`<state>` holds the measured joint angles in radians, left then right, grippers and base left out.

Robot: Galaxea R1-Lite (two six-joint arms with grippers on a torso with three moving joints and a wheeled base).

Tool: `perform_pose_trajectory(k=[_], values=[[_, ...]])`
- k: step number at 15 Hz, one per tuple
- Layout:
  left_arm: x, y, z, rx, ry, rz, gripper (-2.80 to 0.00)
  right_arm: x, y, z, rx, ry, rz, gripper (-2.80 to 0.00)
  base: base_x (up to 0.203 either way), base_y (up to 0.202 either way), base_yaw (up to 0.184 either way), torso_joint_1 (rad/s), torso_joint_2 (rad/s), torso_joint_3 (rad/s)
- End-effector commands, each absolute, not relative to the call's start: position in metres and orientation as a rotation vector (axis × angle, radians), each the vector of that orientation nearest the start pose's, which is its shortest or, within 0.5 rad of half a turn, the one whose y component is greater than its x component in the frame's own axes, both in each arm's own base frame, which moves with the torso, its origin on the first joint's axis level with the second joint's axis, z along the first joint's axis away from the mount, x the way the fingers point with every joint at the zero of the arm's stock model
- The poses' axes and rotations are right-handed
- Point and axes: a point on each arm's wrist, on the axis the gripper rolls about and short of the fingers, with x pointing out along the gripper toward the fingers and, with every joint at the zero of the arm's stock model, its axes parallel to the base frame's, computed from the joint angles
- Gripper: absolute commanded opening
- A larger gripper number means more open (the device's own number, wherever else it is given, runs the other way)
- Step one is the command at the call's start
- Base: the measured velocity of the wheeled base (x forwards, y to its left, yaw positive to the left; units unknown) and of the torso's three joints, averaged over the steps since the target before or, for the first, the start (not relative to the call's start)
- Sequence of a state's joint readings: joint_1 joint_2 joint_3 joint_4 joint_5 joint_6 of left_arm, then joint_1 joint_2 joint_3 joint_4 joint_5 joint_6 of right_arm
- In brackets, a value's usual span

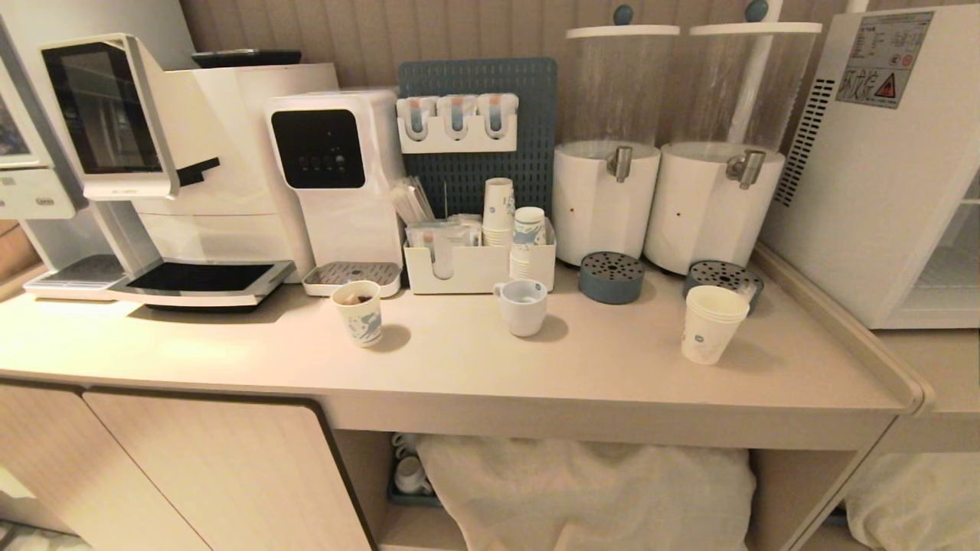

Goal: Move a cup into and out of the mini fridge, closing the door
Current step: Put the paper cup in the freezer

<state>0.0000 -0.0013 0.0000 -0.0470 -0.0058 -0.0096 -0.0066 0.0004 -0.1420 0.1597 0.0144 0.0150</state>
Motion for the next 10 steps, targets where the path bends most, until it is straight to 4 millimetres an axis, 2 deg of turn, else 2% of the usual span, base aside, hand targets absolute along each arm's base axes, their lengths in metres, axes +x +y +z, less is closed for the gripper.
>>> perform_pose_trajectory(k=[1,6,9,10], values=[[-0.022,0.000,0.076,-0.011,-0.032,-0.005,-2.80,-0.039,0.001,0.103,0.022,0.026,0.027,-2.80,0.000,0.000,0.000,0.000,0.00,0.000],[-0.022,0.000,0.076,-0.011,-0.032,-0.006,-2.80,-0.080,0.003,0.166,0.031,-0.046,0.094,-2.80,0.000,0.000,0.000,0.000,0.00,0.000],[-0.022,0.000,0.076,-0.007,-0.032,-0.006,-2.80,-0.086,0.003,0.204,0.038,-0.062,0.098,-2.80,0.000,0.000,0.000,0.000,0.00,0.000],[-0.022,0.000,0.076,-0.006,-0.032,-0.006,-2.80,-0.082,0.003,0.221,0.047,-0.053,0.102,-2.80,0.000,0.000,0.000,0.000,0.00,0.000]])
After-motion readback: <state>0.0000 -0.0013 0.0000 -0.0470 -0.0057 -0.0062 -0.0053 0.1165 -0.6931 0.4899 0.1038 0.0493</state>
